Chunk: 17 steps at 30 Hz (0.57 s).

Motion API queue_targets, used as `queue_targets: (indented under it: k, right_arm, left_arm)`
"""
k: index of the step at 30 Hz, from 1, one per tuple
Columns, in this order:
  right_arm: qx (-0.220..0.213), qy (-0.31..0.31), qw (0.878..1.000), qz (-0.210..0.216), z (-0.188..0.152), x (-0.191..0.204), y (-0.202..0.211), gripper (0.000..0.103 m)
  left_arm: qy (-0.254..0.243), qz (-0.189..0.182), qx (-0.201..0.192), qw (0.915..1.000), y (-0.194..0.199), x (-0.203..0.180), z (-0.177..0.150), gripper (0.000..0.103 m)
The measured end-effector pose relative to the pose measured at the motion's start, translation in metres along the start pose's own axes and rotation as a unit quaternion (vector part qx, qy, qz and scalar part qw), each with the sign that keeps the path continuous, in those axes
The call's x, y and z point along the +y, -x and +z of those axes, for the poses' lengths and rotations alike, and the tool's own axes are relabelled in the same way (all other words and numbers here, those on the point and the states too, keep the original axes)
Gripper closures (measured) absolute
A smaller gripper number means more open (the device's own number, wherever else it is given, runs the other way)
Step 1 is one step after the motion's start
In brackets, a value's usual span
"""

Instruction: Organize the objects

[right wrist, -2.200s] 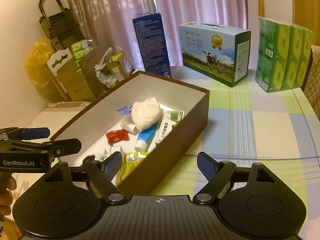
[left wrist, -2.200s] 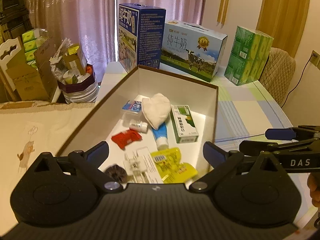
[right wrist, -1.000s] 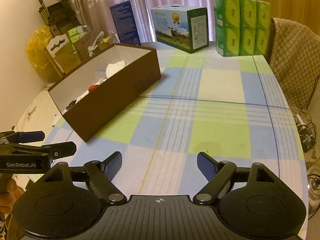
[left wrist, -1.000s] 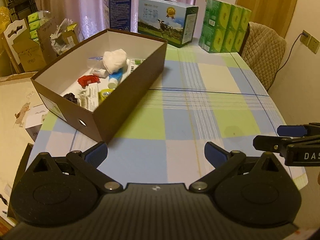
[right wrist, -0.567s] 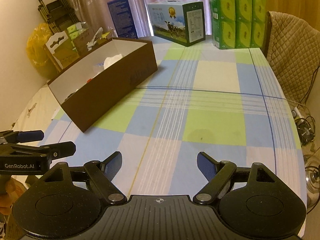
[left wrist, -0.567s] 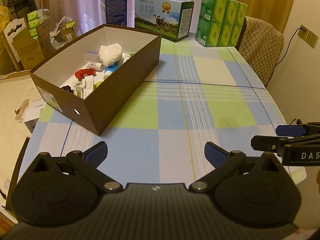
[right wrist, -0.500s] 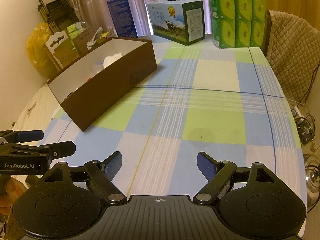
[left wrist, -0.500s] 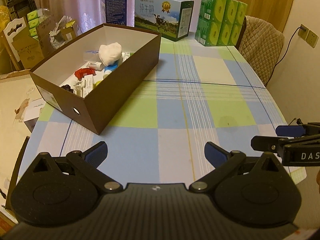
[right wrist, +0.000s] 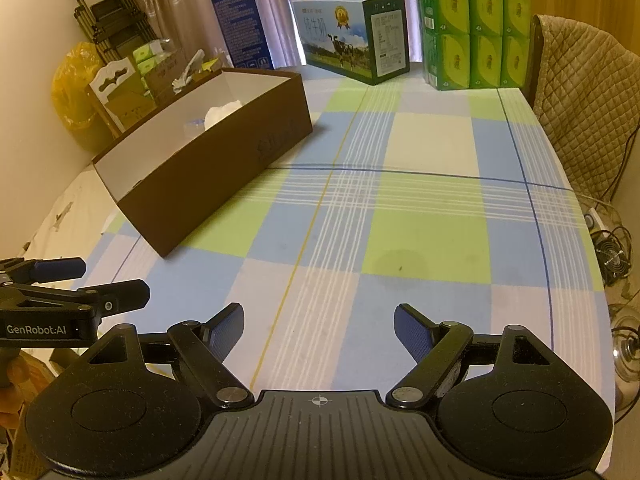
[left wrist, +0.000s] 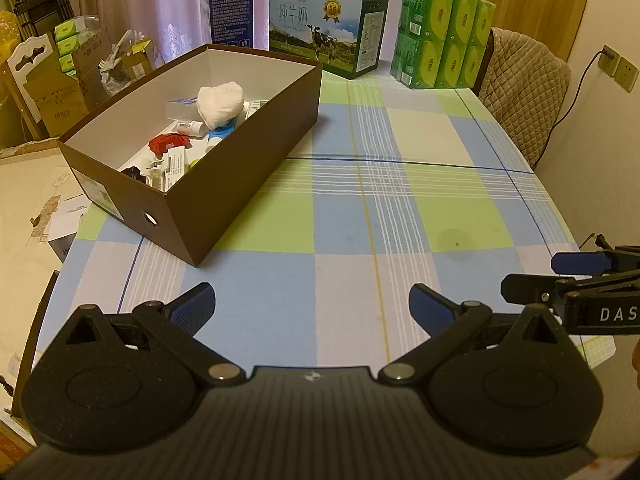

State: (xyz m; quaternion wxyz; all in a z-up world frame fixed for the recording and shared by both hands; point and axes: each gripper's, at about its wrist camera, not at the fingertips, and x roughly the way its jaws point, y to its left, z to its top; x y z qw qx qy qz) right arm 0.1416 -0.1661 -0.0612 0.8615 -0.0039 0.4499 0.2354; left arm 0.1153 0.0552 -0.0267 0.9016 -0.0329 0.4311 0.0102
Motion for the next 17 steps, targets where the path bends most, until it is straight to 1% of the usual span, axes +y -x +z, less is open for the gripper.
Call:
queue_targets:
  k: [17]
  right_arm:
    - [0.004, -0.006, 1.000, -0.004, -0.0017, -0.0033, -0.0048, 0.024]
  left_arm:
    - [0.000, -0.002, 0.004, 1.0000, -0.0044, -0.0009, 0.0029, 0.001]
